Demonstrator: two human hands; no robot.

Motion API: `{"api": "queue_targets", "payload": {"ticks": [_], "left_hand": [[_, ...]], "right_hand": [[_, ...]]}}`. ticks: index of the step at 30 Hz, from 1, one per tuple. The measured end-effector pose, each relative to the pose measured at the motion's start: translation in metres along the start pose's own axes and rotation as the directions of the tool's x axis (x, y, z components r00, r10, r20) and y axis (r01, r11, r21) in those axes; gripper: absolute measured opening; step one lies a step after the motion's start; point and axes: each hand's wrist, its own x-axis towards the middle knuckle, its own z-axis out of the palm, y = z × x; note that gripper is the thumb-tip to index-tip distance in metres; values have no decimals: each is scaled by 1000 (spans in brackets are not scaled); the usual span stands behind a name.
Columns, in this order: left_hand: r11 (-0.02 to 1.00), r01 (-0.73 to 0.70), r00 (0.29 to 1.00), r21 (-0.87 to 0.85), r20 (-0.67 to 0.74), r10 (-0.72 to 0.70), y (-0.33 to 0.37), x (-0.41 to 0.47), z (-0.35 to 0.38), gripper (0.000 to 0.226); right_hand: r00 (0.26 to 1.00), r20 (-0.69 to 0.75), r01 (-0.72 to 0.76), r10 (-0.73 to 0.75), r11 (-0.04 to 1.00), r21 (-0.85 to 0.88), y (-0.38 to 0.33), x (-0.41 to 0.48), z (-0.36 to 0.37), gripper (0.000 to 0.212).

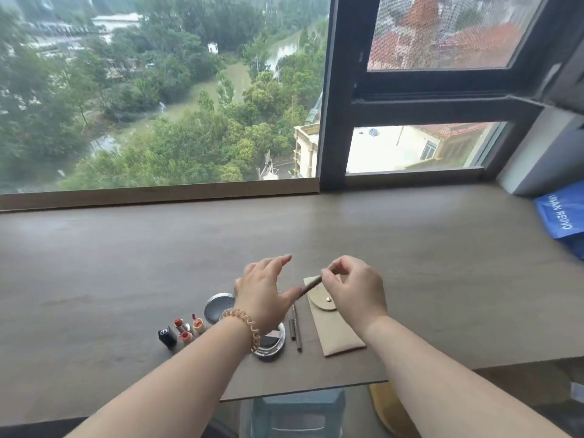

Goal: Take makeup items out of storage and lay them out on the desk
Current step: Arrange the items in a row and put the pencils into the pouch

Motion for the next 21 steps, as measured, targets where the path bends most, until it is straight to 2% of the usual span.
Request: {"api": "queue_targets", "payload": {"ticks": [2,4,5,7,10,13,17,21], "left_hand": [[999,-27,995,-29,98,29,4,2,-6,50],[966,6,976,-258,212,50,10,3,-10,32],[916,41,964,-398,259,69,14,1,-13,26],[843,86,951,-531,295,89,21,-1,-17,25],[801,69,950,-594,285,130,29,-5,-21,27],[766,74,930,-639,322,179,37,-8,-21,31],[695,65,962,-716,230,147,40,-5,-17,23],[794,11,966,-608,213,150,36,2,-20,32]], "right_hand": [[998,22,-62,59,975,214,-13,2,-11,18],[993,27,-120,119,916,383,-21,5,-17,21],[987,31,-154,157,880,450,-25,7,-19,24],[973,53,-218,226,809,546,-29,10,-24,30],[948,199,-317,246,719,618,-33,12,-30,29],[911,353,-399,215,680,615,-42,6,-29,27],[887,361,-461,286,576,675,-45,7,-30,27],[857,360,-512,369,523,682,-40,11,-33,30]]}}
